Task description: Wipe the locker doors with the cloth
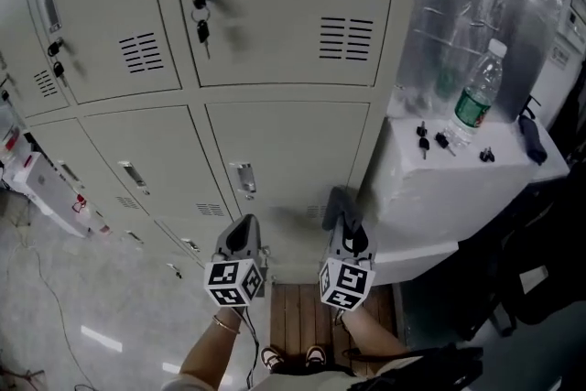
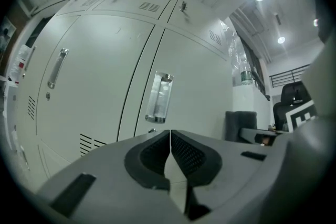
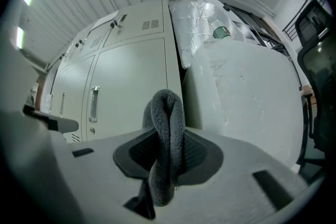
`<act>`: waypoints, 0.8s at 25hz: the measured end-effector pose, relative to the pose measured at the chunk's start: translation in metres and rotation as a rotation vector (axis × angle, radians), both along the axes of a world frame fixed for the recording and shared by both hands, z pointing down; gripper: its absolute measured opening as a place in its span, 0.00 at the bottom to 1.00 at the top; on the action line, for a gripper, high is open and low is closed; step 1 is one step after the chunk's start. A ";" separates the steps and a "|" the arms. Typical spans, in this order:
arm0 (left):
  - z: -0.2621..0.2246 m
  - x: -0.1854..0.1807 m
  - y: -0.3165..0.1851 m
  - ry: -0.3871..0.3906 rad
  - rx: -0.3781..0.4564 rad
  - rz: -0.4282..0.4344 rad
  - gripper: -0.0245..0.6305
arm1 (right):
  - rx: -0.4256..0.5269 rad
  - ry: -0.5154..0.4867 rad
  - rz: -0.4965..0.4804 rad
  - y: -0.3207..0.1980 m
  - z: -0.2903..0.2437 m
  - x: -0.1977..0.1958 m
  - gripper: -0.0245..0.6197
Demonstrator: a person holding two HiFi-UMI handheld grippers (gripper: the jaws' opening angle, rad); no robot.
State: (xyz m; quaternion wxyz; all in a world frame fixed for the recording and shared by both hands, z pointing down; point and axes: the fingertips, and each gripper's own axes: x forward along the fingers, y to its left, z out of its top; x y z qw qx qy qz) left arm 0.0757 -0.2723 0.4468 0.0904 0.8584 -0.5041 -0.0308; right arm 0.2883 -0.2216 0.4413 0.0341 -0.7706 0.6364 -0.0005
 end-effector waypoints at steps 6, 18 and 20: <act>-0.044 0.001 0.018 -0.016 0.045 -0.058 0.05 | -0.005 0.003 -0.094 0.018 -0.044 -0.009 0.16; -0.092 0.013 0.039 -0.005 0.120 -0.049 0.05 | 0.012 0.028 -0.157 0.036 -0.096 -0.001 0.15; -0.091 0.013 0.039 -0.004 0.120 -0.047 0.05 | -0.005 0.027 -0.156 0.037 -0.095 -0.001 0.14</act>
